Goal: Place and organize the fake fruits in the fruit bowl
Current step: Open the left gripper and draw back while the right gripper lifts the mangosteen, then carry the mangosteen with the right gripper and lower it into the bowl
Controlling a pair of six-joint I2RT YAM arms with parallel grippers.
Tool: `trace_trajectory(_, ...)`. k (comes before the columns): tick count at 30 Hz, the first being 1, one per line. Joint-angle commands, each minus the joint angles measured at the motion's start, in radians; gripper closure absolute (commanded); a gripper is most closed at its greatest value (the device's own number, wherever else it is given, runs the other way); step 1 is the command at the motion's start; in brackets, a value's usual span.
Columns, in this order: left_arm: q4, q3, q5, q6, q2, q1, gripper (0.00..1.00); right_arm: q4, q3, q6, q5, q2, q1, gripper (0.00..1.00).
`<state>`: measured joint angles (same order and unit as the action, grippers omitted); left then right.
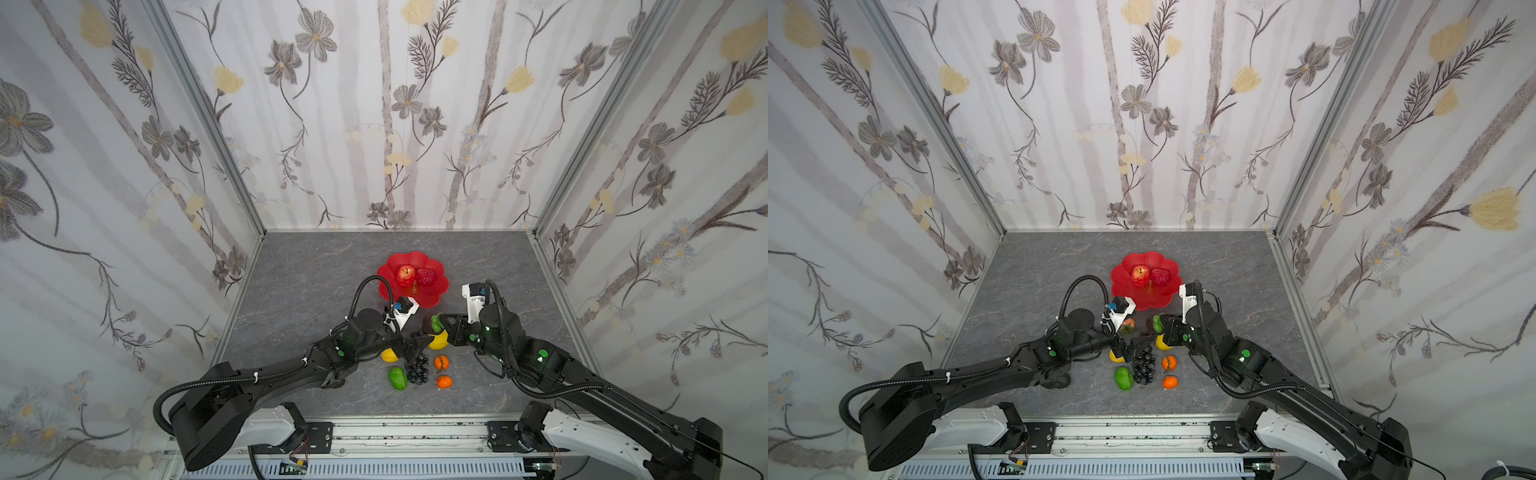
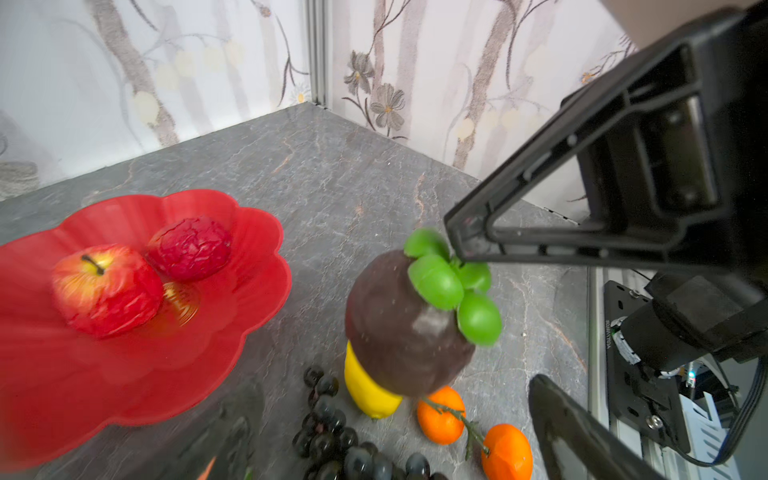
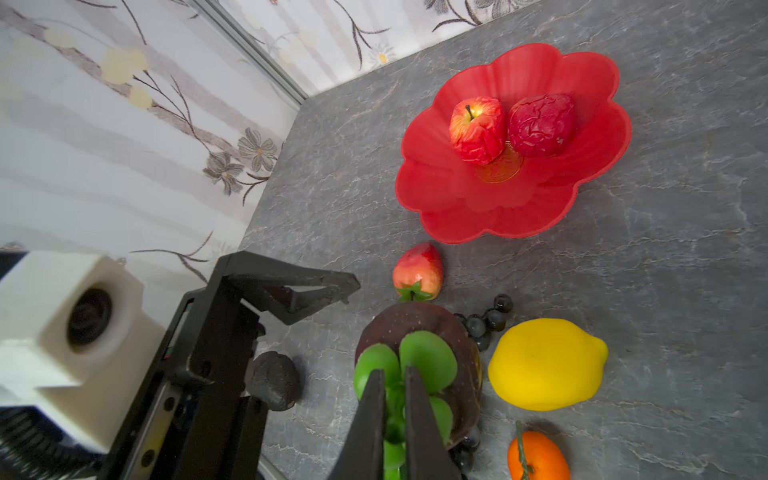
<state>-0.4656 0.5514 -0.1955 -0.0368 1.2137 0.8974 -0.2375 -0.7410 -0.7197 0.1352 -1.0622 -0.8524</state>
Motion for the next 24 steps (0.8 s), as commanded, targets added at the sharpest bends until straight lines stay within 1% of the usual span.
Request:
trace_trajectory(1,0.058,-0.037,0.18,-0.01,-0.074,-0.009,0.0,-0.021,-0.056,0.067,0.077,-0.042,0.008,0.91)
trace_trajectory(3,0.122,-0.056,0.332,-0.03,-0.132,-0.017,0.0,-0.031,-0.103,0.103,0.092,-0.088,0.014,0.91)
trace_trajectory(5,0.202,-0.067,0.541,-0.072,-0.187,-0.039,0.0,-0.03,-0.157,0.145,0.104,-0.14,0.019,0.91)
trace_trajectory(7,0.311,-0.065,0.651,-0.141,-0.229,-0.097,0.0,-0.026,-0.222,0.182,0.109,-0.197,0.027,0.9)
trace_trajectory(8,0.366,-0.067,0.675,-0.184,-0.249,-0.138,0.0,-0.027,-0.256,0.201,0.11,-0.228,0.032,0.9)
trace_trajectory(10,0.417,-0.099,0.696,-0.249,-0.295,-0.21,0.0,-0.024,-0.313,0.24,0.119,-0.29,0.036,0.9)
trace_trajectory(11,0.413,-0.126,0.692,-0.27,-0.324,-0.237,0.0,-0.022,-0.344,0.261,0.126,-0.327,0.039,0.9)
trace_trajectory(14,0.369,-0.2,0.638,-0.285,-0.393,-0.305,0.0,-0.029,-0.443,0.311,0.132,-0.429,0.054,0.9)
trace_trajectory(17,0.344,-0.236,0.617,-0.278,-0.437,-0.331,0.0,-0.045,-0.549,0.349,0.132,-0.533,0.064,0.9)
trace_trajectory(18,0.341,-0.24,0.615,-0.275,-0.447,-0.334,0.0,-0.05,-0.58,0.359,0.128,-0.577,0.065,0.9)
trace_trajectory(19,0.341,-0.242,0.61,-0.271,-0.457,-0.337,0.0,-0.053,-0.615,0.37,0.125,-0.613,0.098,0.9)
trace_trajectory(24,0.34,-0.248,0.592,-0.26,-0.483,-0.339,0.0,-0.093,-0.786,0.407,0.098,-0.781,0.114,0.91)
